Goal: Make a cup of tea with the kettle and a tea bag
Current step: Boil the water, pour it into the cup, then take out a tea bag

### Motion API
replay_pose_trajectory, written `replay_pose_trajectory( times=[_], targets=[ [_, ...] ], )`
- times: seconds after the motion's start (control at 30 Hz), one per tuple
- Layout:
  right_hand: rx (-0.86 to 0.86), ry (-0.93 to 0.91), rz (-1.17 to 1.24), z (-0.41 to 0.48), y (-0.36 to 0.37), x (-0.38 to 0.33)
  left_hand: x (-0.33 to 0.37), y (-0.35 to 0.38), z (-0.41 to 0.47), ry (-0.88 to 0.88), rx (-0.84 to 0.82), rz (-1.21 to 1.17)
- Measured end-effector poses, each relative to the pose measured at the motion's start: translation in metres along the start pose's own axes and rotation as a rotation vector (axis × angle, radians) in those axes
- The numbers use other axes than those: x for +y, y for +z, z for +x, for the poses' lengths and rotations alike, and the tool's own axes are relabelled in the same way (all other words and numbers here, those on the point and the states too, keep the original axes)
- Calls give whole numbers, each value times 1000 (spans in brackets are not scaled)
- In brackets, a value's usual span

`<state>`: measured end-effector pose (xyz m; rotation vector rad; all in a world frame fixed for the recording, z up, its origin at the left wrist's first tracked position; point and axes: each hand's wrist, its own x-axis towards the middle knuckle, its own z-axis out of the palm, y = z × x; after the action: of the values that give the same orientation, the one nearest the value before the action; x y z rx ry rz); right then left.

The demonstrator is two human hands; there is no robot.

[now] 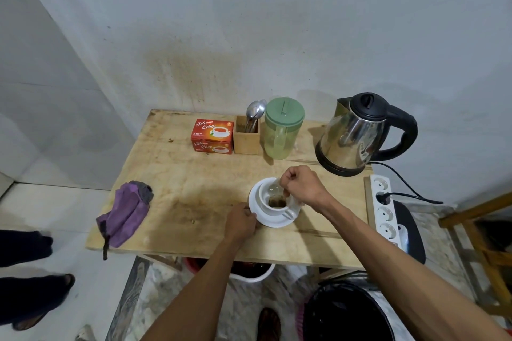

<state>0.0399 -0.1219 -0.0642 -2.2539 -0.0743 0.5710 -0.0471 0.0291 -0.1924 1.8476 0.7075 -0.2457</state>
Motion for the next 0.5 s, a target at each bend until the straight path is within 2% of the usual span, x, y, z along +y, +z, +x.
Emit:
replay_pose_trajectory(
  times=[0.2,0.5],
  targets=[
    [-78,86,-127,4,7,12,-4,1,5,-4,-3,28],
    [-10,17,5,2,2,1,-5,2,7,-23,4,38]
  ],
)
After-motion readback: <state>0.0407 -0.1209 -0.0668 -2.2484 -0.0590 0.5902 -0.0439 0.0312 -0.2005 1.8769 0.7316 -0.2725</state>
